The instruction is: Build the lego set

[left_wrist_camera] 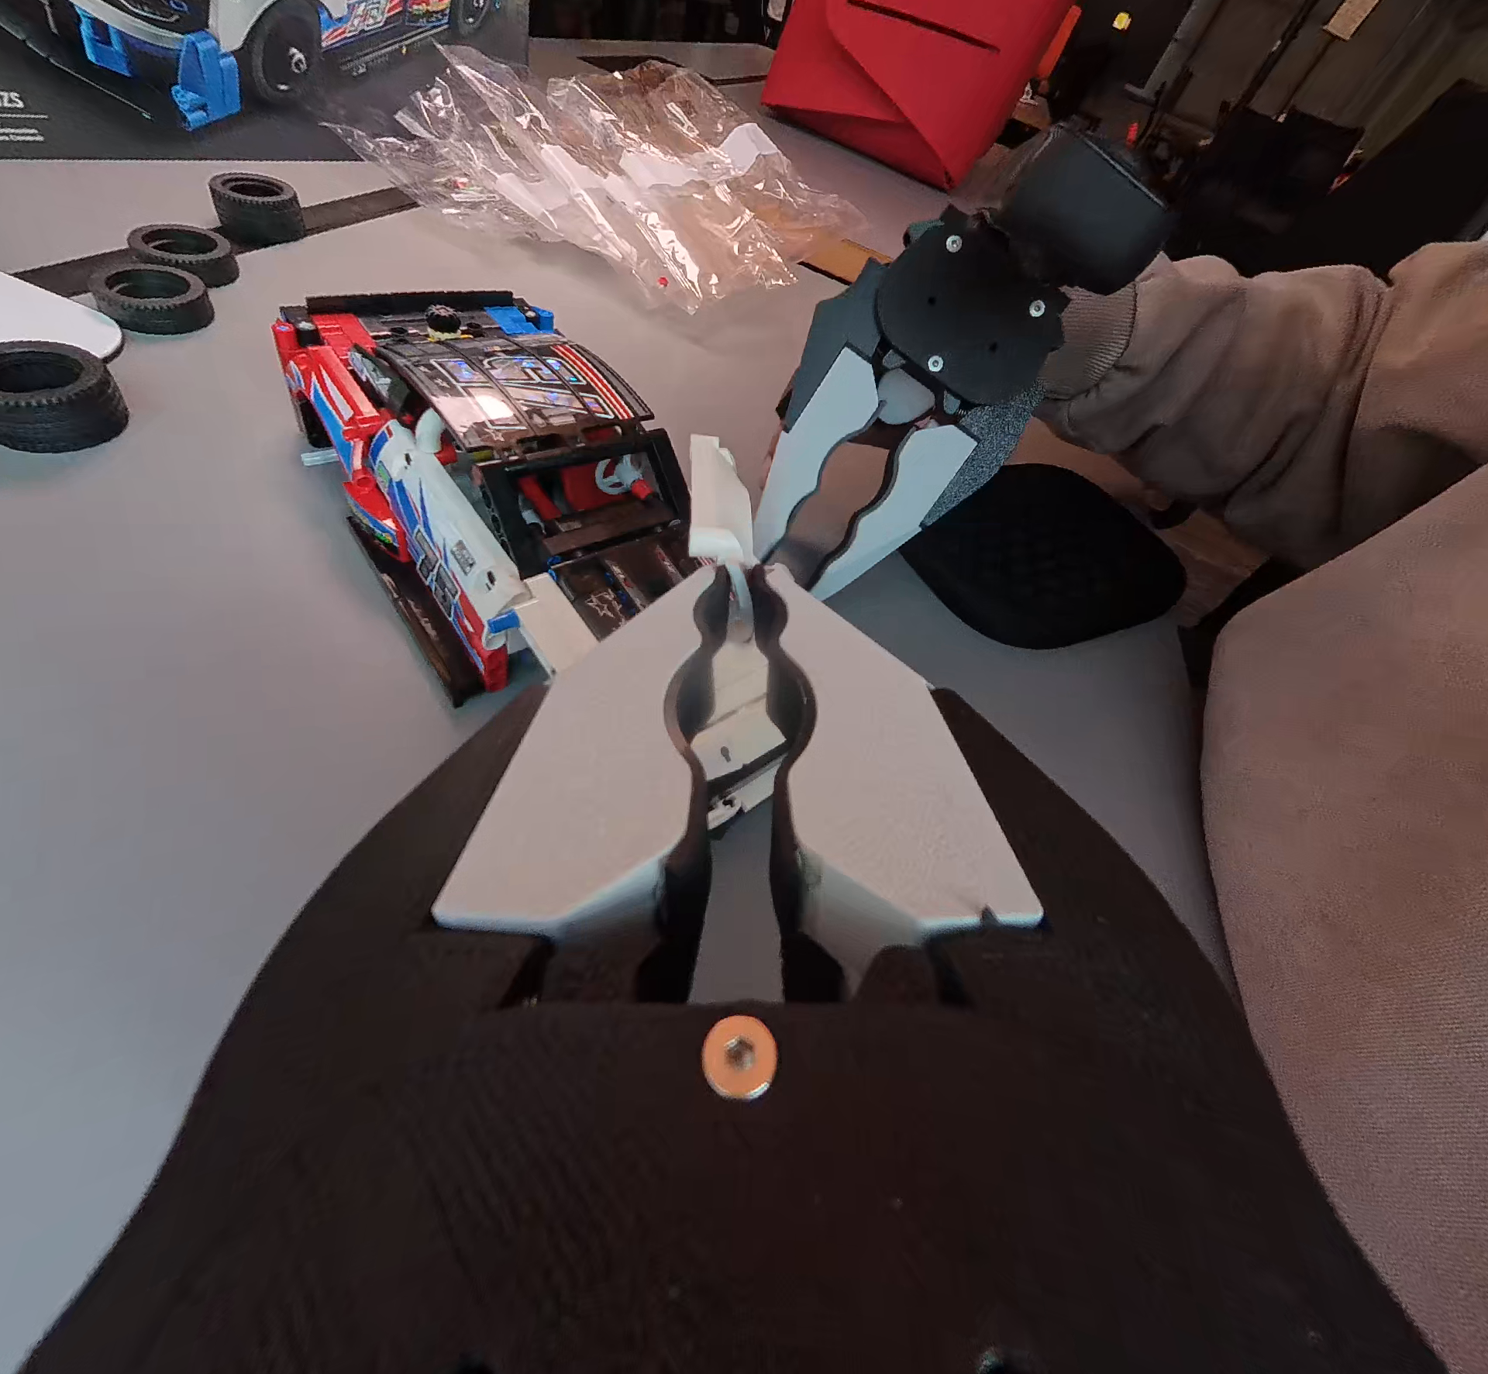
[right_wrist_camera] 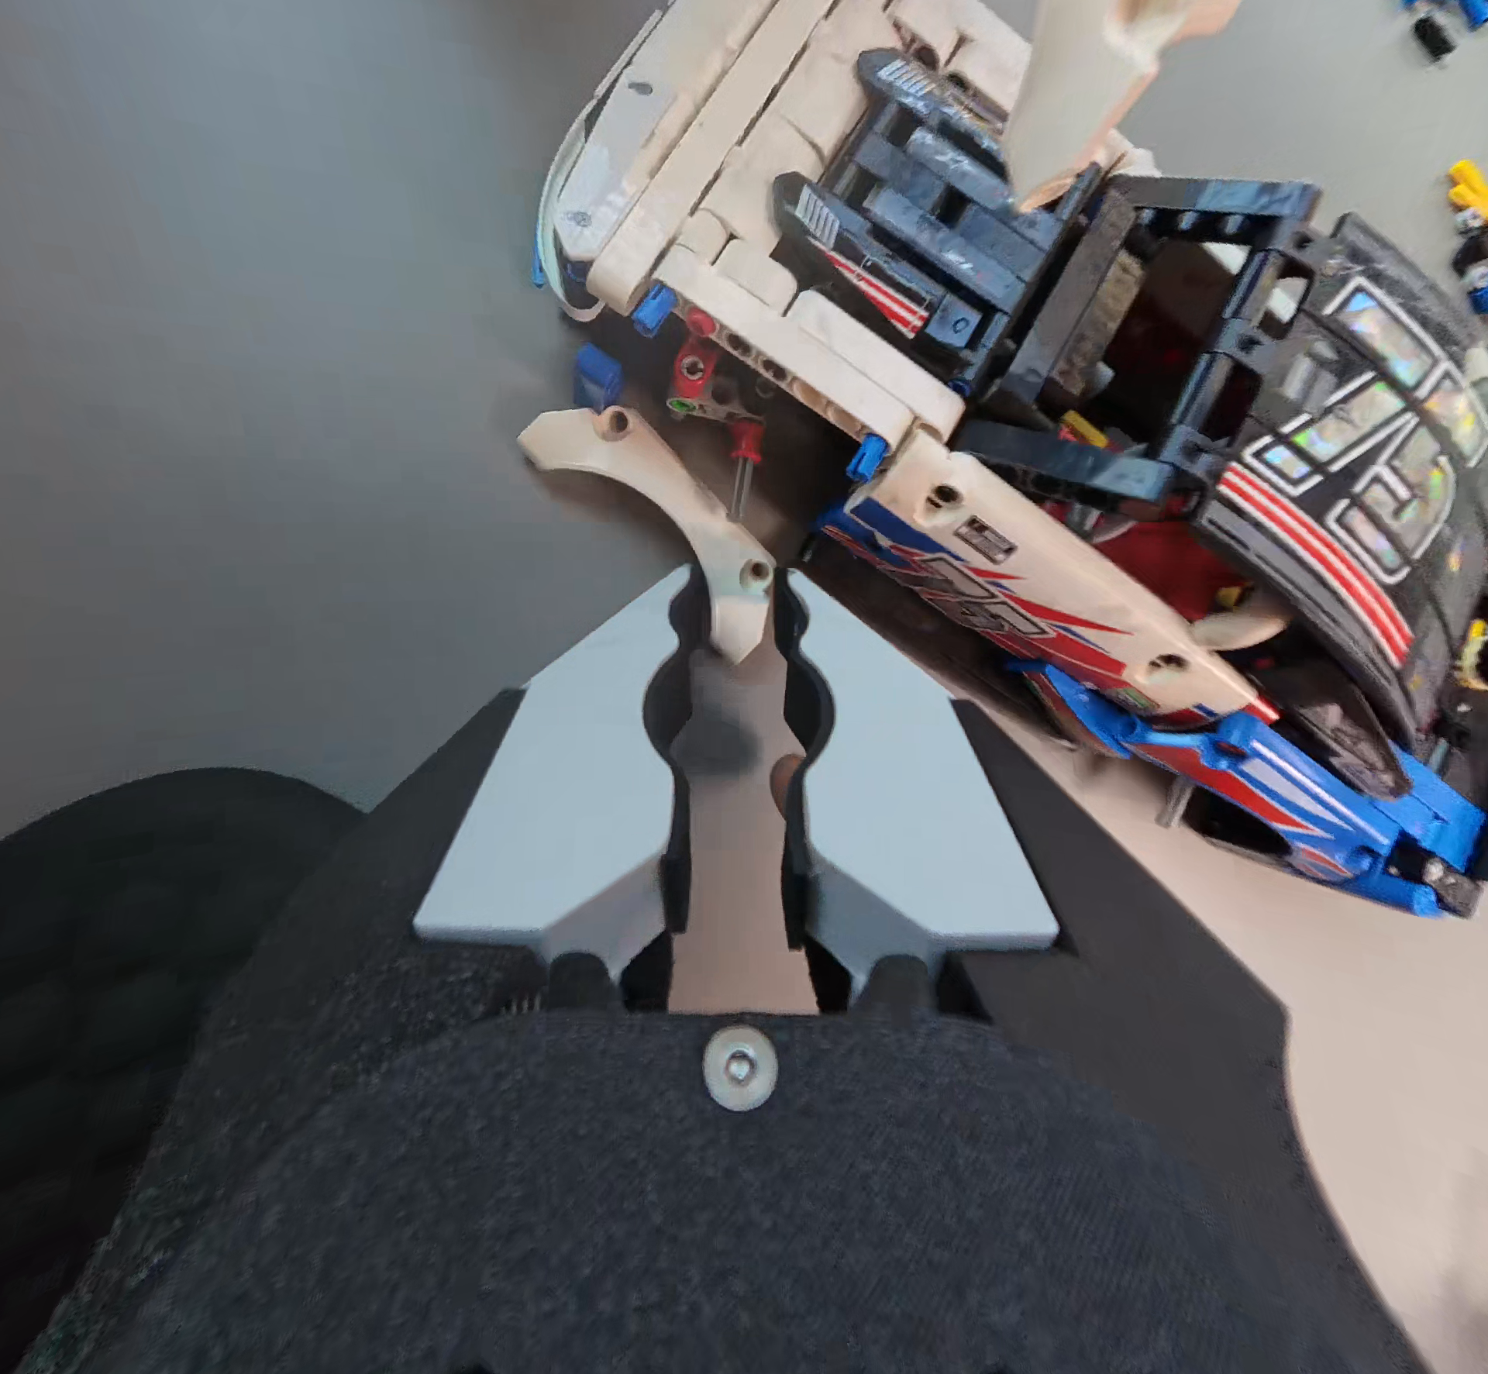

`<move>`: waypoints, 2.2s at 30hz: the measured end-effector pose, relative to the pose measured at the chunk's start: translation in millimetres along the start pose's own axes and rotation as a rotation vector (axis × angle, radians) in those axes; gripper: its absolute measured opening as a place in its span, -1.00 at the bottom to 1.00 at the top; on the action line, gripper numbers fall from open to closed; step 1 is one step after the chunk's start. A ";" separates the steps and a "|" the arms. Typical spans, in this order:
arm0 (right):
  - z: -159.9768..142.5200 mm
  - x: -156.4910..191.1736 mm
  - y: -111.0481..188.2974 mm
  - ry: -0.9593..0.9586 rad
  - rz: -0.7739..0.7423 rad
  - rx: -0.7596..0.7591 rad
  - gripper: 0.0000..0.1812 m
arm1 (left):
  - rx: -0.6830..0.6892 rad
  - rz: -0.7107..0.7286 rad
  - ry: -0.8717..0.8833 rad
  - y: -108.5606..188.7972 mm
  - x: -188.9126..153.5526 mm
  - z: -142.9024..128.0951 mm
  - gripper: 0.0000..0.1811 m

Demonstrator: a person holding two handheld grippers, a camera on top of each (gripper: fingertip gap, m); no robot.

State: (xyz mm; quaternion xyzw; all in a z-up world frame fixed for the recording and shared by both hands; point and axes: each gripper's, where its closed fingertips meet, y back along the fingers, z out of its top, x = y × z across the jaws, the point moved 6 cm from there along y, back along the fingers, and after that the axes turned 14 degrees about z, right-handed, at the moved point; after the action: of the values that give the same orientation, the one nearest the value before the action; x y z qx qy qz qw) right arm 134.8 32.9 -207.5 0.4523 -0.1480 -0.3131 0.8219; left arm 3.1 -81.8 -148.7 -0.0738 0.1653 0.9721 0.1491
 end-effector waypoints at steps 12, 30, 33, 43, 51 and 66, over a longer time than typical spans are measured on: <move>-110.4 -38.0 75.6 -0.253 -0.275 0.193 -0.77 | -0.064 0.043 -0.015 0.0 -2.0 -1.9 -0.97; 56.7 22.7 32.5 -1.077 0.138 -1.447 -0.77 | -0.276 0.242 -0.433 -9.9 -59.1 2.9 -0.97; 55.0 22.6 36.0 -1.073 0.146 -1.451 -0.77 | -0.260 0.239 -0.452 -11.4 -61.9 0.0 -0.97; 45.8 20.3 32.0 -1.148 0.151 -1.333 -0.77 | -0.188 0.269 -0.552 -19.9 -63.1 -11.9 -0.96; 36.2 16.9 37.9 -1.155 0.282 -1.290 -0.98 | -0.127 0.169 -0.512 -24.3 -66.1 -19.9 -0.91; 33.6 13.5 43.9 -1.069 0.566 -1.313 -1.00 | 0.087 -0.278 0.189 -15.9 -21.8 4.8 -0.78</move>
State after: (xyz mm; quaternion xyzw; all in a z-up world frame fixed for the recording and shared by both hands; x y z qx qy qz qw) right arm 144.1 19.7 -152.9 -0.3697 -0.4084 -0.2893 0.7829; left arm 28.2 -71.6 -144.7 -0.1803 0.2089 0.9228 0.2690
